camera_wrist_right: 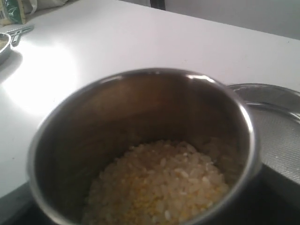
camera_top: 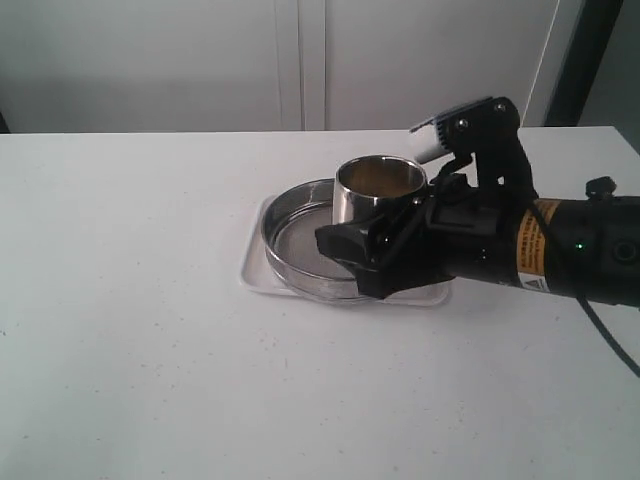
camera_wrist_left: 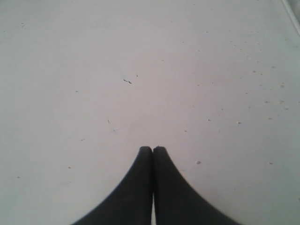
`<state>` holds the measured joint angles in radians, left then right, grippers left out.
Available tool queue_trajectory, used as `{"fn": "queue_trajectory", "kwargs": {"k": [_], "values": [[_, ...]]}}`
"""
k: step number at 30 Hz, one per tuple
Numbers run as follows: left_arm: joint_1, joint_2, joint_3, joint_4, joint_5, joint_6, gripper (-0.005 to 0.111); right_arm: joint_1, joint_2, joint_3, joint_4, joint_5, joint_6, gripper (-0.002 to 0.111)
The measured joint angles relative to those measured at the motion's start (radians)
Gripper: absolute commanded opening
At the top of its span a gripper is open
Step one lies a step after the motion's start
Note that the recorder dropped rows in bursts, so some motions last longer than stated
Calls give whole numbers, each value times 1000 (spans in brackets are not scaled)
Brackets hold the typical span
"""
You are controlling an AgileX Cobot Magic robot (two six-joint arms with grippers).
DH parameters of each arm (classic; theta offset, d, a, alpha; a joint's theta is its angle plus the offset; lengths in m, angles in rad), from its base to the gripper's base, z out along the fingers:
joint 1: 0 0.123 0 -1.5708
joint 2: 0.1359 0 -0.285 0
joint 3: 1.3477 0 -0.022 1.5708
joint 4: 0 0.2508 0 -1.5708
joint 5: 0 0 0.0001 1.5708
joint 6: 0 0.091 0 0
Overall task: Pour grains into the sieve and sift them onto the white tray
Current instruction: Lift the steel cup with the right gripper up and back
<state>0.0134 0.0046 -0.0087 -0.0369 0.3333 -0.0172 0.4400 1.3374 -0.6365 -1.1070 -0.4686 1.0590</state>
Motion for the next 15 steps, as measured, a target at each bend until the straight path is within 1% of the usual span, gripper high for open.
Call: {"fn": "queue_trajectory", "kwargs": {"k": [15], "values": [[0, 0, 0, 0, 0, 0, 0, -153, 0, -39, -19, 10, 40, 0]]}}
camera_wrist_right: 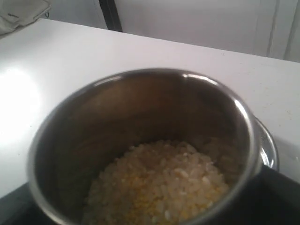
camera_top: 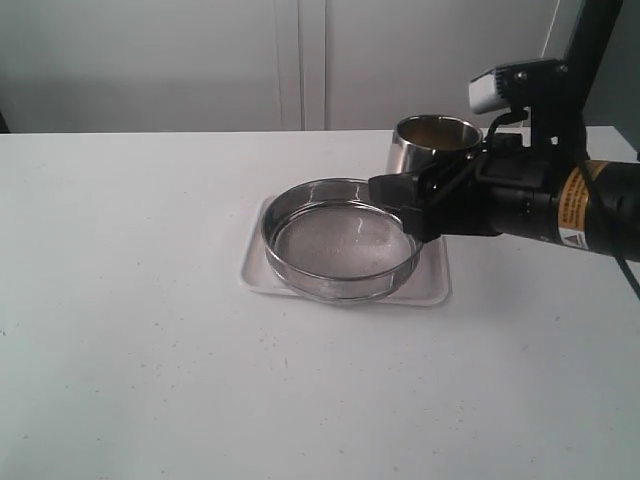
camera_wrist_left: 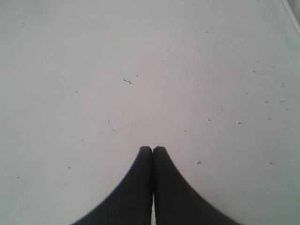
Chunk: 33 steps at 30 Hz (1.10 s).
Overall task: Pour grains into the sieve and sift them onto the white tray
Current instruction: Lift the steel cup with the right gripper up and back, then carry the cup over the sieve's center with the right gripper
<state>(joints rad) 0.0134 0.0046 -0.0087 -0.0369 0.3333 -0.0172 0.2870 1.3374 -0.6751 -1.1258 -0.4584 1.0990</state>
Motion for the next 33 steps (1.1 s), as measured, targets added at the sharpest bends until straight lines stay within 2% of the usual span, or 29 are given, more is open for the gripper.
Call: {"fn": "queue_trajectory", "kwargs": {"k": [5, 12, 15, 23, 33], "values": [[0, 0, 0, 0, 0, 0, 0, -40, 2, -53, -112, -4, 117, 0], [0, 0, 0, 0, 0, 0, 0, -67, 34, -156, -424, -38, 425, 0], [0, 0, 0, 0, 0, 0, 0, -72, 52, -185, -508, -70, 500, 0], [0, 0, 0, 0, 0, 0, 0, -72, 61, -189, -542, -92, 531, 0], [0, 0, 0, 0, 0, 0, 0, -72, 119, -204, -550, -14, 533, 0]]}}
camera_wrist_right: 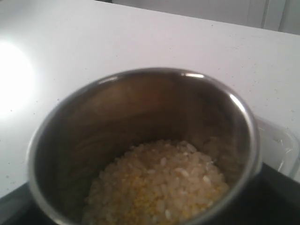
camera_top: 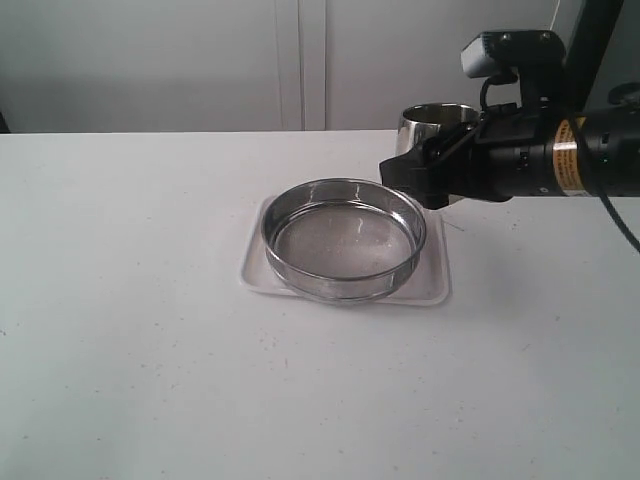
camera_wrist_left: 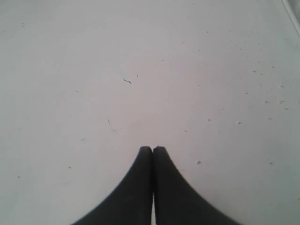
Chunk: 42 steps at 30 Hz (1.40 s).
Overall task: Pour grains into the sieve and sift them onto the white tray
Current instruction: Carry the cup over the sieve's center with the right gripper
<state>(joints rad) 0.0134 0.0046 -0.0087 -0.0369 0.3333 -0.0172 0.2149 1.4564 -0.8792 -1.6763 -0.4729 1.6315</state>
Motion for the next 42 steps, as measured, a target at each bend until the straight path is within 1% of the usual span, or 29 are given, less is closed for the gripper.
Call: {"fn": "queue_trajectory", "kwargs": {"k": [10, 18, 30, 33, 38, 42], "values": [[0, 0, 0, 0, 0, 0, 0, 0, 104, -93, -8, 28, 7, 0], [0, 0, 0, 0, 0, 0, 0, 0, 184, -174, -66, 37, 104, 0], [0, 0, 0, 0, 0, 0, 0, 0, 248, -238, -74, 44, 93, 0], [0, 0, 0, 0, 0, 0, 0, 11, 251, -238, -74, 46, 50, 0], [0, 0, 0, 0, 0, 0, 0, 55, 253, -238, -76, 100, -121, 0], [0, 0, 0, 0, 0, 0, 0, 57, 253, -238, -77, 114, -140, 0]]}}
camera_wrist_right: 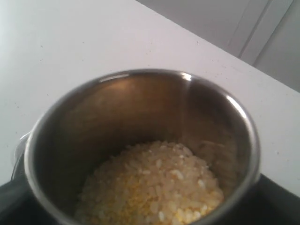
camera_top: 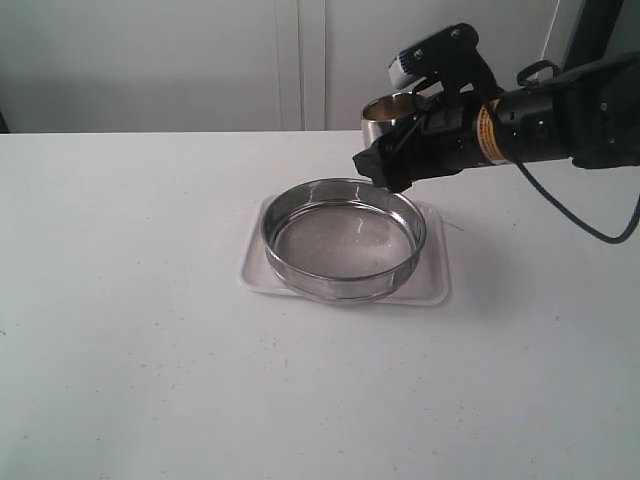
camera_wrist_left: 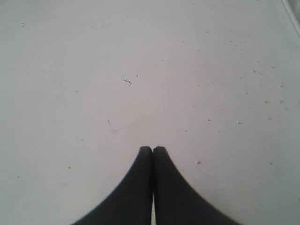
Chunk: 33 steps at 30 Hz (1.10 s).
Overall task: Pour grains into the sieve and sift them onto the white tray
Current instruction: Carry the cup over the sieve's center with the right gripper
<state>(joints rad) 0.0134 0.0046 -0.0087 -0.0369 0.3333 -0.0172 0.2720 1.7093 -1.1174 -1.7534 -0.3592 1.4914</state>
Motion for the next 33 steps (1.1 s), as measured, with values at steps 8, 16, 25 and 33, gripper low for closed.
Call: {"fn": "queue_trajectory", "kwargs": {"k": [8, 16, 25, 33], "values": [[0, 0, 0, 0, 0, 0, 0, 0, 0, 0, 0, 0, 26, 0], [0, 0, 0, 0, 0, 0, 0, 0, 0, 0, 265, 0, -210, 0], [0, 0, 0, 0, 0, 0, 0, 33, 0, 0, 782, 137, -691, 0], [0, 0, 0, 0, 0, 0, 0, 99, 0, 0, 1204, 281, -1128, 0]]}}
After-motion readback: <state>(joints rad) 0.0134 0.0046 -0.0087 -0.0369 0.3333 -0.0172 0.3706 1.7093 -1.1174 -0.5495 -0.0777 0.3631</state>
